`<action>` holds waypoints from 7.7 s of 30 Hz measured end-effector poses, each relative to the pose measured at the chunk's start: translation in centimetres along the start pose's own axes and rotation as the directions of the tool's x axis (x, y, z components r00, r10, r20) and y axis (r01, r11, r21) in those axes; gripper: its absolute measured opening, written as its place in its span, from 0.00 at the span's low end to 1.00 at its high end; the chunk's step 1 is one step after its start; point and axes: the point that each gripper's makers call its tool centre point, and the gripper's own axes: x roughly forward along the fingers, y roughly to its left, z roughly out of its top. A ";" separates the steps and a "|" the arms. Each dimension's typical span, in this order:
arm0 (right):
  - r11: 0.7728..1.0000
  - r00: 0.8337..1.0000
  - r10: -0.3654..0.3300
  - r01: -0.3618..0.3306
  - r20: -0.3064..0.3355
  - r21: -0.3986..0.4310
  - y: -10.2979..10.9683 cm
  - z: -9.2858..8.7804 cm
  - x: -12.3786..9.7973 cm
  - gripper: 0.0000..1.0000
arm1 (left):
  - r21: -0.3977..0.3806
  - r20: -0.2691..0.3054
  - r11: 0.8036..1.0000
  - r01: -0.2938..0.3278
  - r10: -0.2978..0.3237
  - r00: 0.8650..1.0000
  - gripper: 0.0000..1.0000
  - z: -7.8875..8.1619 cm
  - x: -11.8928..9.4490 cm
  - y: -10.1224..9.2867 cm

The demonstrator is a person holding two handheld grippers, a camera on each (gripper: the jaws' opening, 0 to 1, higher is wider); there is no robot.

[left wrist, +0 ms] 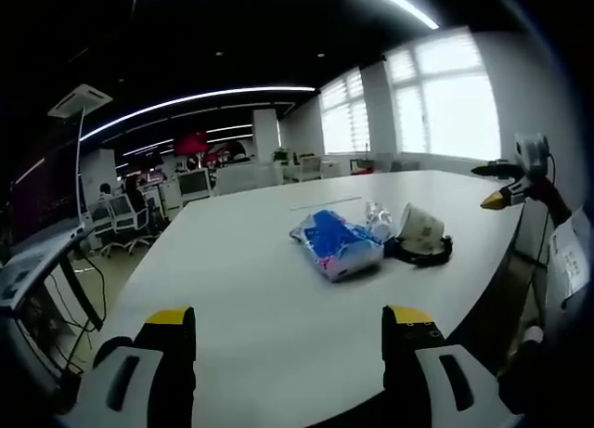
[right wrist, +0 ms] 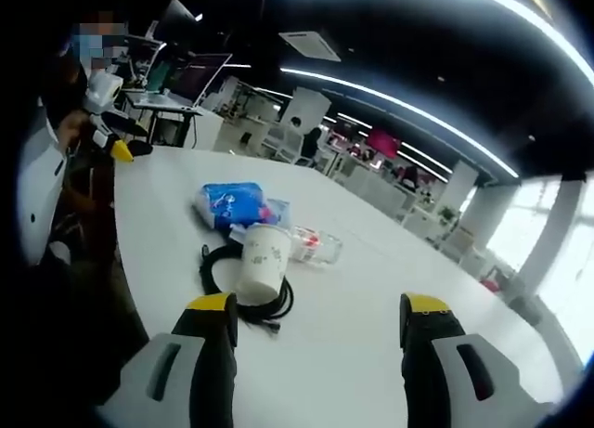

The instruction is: Arrange the tabletop items into an orderly group along one side of the table until the central work area is clear of visible clutter.

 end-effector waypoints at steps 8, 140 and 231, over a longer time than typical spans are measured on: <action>0.999 1.000 0.013 -0.013 0.002 -0.041 0.0 0.8 0.3 0.66 | 0.019 -0.016 1.000 -0.015 0.015 1.000 0.82 -0.3 -0.1 0.2; 0.912 0.990 0.141 -0.132 -0.004 -0.388 0.0 6.4 8.5 0.60 | -0.029 -0.016 1.000 0.004 -0.004 1.000 0.80 -1.1 0.7 -0.2; 0.822 0.926 0.344 -0.378 -0.157 -0.427 2.7 6.4 18.5 0.53 | -0.051 -0.028 0.999 0.002 -0.004 1.000 0.80 -1.3 0.0 -0.2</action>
